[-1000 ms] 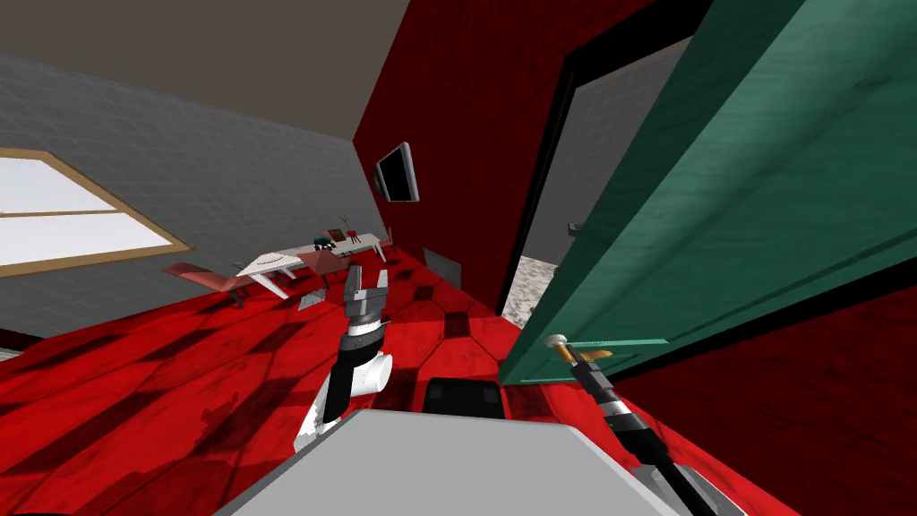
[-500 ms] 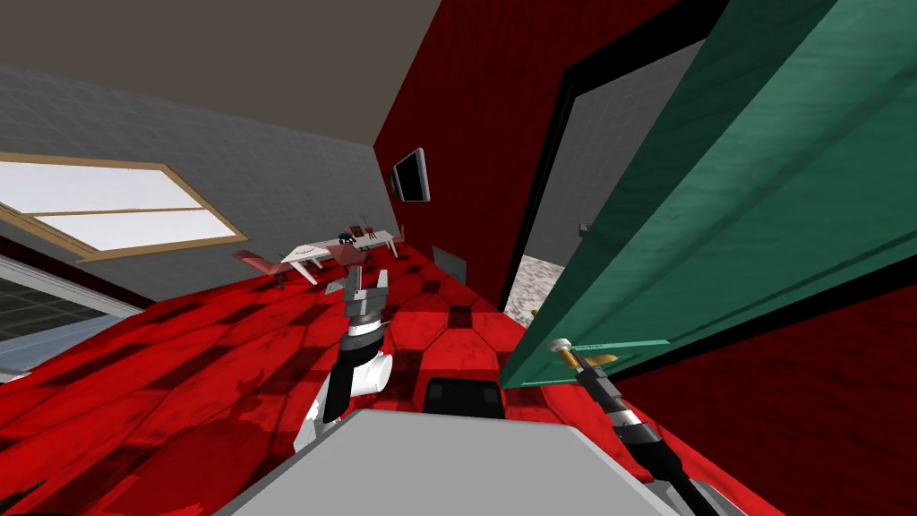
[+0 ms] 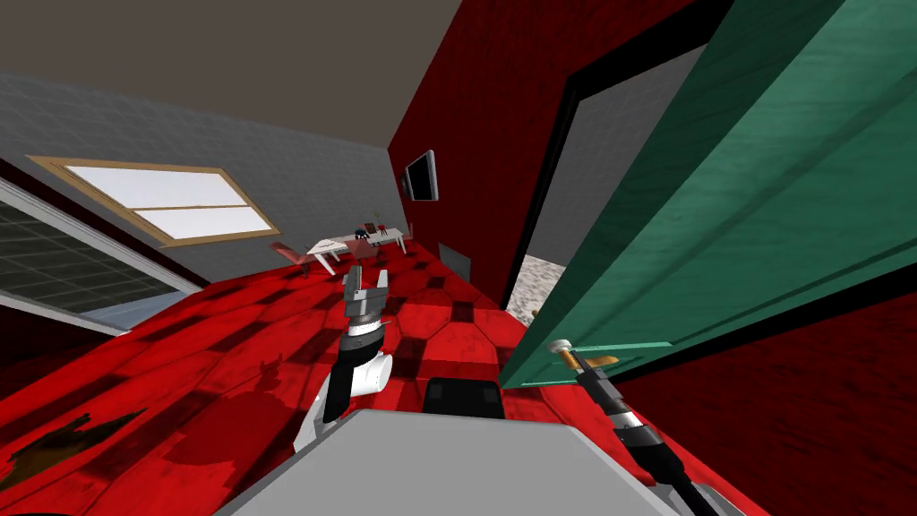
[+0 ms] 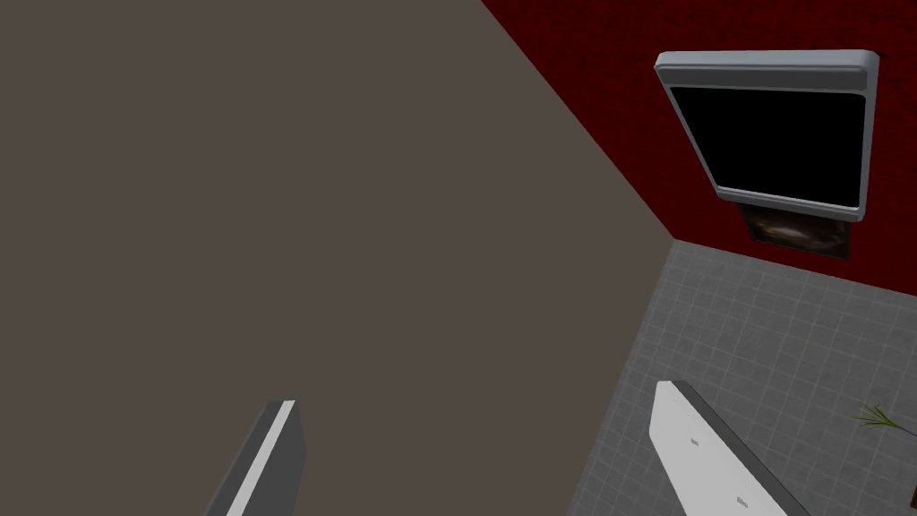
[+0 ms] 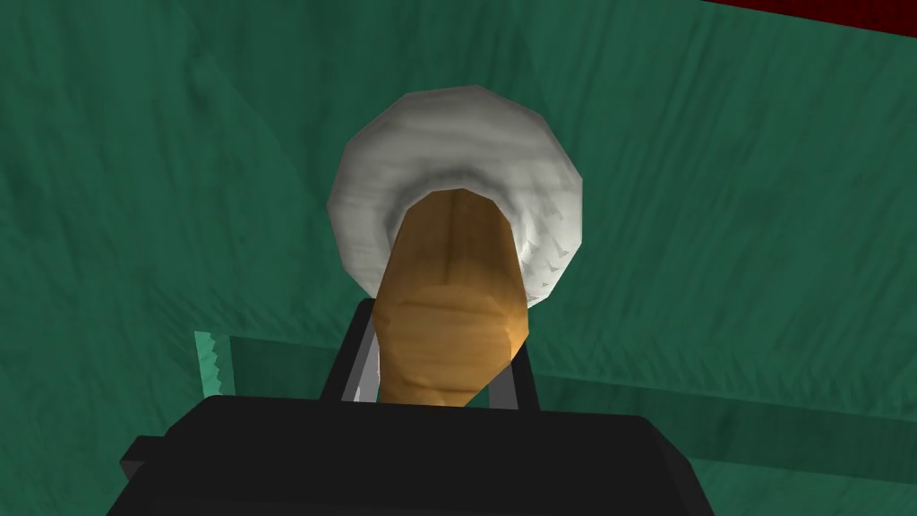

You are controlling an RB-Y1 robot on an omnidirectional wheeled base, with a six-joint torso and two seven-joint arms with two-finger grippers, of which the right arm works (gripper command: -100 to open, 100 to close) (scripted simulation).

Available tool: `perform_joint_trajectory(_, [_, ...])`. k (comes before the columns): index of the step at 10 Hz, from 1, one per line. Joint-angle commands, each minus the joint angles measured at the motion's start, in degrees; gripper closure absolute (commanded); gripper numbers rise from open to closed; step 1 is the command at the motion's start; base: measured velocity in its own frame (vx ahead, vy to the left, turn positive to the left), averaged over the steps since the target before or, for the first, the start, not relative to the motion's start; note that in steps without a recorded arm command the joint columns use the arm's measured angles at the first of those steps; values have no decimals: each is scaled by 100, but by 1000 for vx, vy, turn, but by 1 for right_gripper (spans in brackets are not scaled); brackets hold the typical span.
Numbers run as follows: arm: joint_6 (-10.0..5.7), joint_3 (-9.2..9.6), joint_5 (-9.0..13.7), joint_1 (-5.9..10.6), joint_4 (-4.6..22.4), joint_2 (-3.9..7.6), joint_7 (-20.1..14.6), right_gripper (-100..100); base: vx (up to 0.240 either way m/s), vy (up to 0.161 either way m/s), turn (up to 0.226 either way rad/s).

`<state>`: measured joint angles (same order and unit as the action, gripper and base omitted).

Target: Pull the door open

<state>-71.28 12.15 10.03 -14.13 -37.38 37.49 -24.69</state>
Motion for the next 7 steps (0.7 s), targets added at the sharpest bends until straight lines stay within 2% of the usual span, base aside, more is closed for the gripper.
perform_joint_trajectory(1, [-57,-5,10,-15,47,41,-5,100,-215,-52,149])
perform_joint_trajectory(7, [-240,35,15,1,211,89,-43,100,-179,-70,140])
